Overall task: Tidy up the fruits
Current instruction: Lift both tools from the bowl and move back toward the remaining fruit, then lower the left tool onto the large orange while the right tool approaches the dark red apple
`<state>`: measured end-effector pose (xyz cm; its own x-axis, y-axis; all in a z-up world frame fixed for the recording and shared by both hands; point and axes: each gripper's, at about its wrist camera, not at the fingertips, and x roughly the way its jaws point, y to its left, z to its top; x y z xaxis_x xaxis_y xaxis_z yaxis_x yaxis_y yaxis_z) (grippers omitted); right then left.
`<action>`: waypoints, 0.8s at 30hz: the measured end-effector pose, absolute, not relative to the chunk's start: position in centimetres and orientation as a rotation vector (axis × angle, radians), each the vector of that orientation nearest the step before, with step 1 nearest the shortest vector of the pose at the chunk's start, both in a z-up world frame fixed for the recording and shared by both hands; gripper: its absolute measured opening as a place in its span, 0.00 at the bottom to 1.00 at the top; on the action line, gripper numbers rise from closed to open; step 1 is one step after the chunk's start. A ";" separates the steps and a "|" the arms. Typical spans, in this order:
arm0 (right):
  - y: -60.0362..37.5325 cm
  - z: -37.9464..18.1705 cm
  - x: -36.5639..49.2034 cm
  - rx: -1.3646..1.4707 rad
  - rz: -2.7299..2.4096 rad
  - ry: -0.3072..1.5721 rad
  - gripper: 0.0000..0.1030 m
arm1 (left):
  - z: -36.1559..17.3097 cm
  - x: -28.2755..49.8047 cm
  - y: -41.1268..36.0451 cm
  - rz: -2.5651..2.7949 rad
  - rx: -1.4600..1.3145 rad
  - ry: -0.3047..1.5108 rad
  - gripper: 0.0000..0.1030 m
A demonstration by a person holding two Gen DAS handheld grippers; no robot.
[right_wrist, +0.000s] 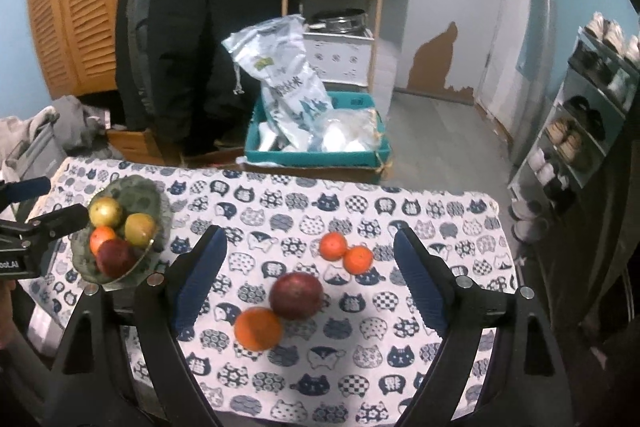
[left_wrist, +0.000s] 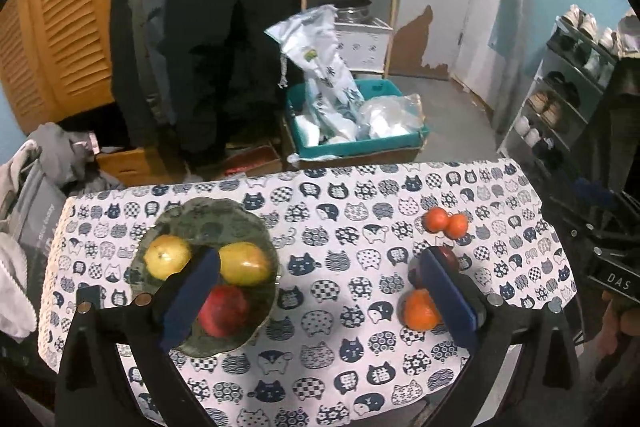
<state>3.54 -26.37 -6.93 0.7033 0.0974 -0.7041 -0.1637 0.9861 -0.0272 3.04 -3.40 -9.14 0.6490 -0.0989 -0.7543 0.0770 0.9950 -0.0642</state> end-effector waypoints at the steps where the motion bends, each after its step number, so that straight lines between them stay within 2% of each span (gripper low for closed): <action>1: -26.7 -7.1 3.6 -0.087 0.138 0.781 0.83 | -9.4 3.2 -3.8 -0.105 -0.025 0.865 0.98; 11: -29.7 -10.1 4.5 -0.068 0.073 0.866 0.83 | -14.7 4.9 -8.9 -0.193 -0.003 1.009 0.98; 24: -33.4 -17.4 6.0 0.021 0.039 1.059 0.83 | -21.1 6.4 -13.0 -0.243 0.058 1.145 0.98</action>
